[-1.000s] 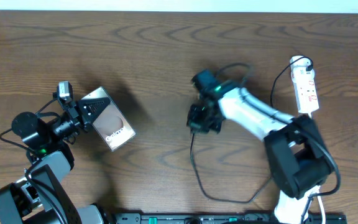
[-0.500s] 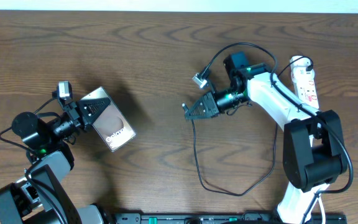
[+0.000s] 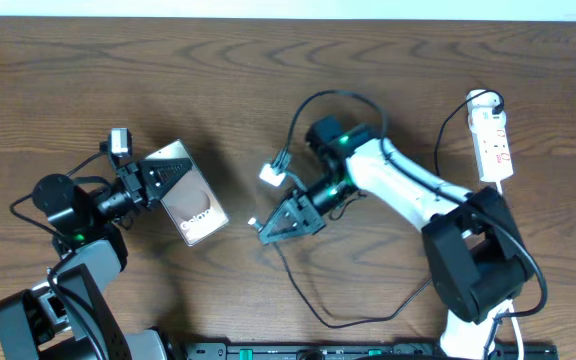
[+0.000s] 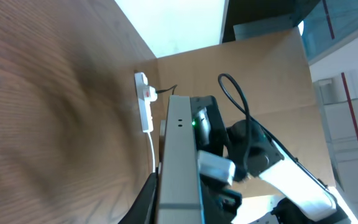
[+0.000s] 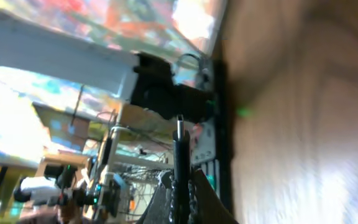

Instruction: Plug charger to phone and switch on socket

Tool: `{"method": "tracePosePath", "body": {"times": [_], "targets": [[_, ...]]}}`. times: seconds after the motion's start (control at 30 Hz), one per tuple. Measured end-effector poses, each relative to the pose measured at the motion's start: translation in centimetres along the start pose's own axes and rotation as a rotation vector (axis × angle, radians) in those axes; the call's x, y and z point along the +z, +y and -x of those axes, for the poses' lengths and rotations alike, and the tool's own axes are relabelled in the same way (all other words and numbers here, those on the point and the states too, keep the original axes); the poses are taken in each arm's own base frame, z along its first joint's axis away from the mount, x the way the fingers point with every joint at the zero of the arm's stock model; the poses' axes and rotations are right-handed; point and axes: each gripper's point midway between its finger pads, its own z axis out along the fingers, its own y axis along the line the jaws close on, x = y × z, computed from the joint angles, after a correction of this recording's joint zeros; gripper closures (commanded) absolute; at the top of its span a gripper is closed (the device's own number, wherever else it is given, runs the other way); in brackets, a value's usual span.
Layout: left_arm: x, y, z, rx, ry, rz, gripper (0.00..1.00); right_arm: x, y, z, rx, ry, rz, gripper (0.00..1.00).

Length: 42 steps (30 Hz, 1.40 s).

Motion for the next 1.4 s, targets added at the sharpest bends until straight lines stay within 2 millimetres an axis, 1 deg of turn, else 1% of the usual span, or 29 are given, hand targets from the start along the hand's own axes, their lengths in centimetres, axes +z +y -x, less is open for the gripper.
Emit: {"method": "tracePosePath", "body": {"times": [0.07,0.13,0.23,0.4,0.5,0.63,0.73,0.83,0.97,1.3,1.4], "targets": [[0.0,-0.2,0.1,0.024,-0.001,-0.002,0.92,0.6,0.6,0.4,-0.044,-0.017,0.044,0.98],[0.0,-0.3,0.2,0.034,-0.006,-0.001,0.93,0.8,1.0,0.9,-0.079,-0.037,0.075,0.98],[0.0,-0.2,0.4,0.036,-0.021,0.002,0.93,0.8,1.4,1.1,-0.081,-0.054,0.105,0.98],[-0.1,0.0,1.4,0.036,-0.077,0.015,0.93,0.8,1.6,1.5,-0.103,-0.069,0.126,0.98],[-0.1,0.1,2.0,0.035,-0.113,0.024,0.93,0.9,0.8,1.6,-0.111,-0.076,0.134,0.98],[-0.2,0.3,2.7,0.036,-0.156,0.034,0.93,1.4,-1.5,1.4,-0.08,-0.077,0.139,0.99],[-0.3,-0.2,3.1,0.079,-0.171,0.03,0.93,1.8,-3.4,1.0,-0.033,-0.074,0.143,0.99],[-0.3,-0.8,3.2,0.131,-0.175,0.022,0.93,2.2,-4.7,0.5,-0.002,-0.067,0.145,0.99],[-0.3,-1.3,3.2,0.17,-0.174,0.015,0.93,2.9,-4.8,0.5,-0.048,-0.058,0.154,0.99],[-0.2,-1.4,3.0,0.187,-0.164,0.011,0.92,5.8,-3.8,0.3,-0.165,-0.004,0.192,0.99],[-0.2,-1.4,2.8,0.192,-0.151,0.01,0.92,6.1,-3.8,0.3,-0.178,-0.001,0.195,0.99]]}}
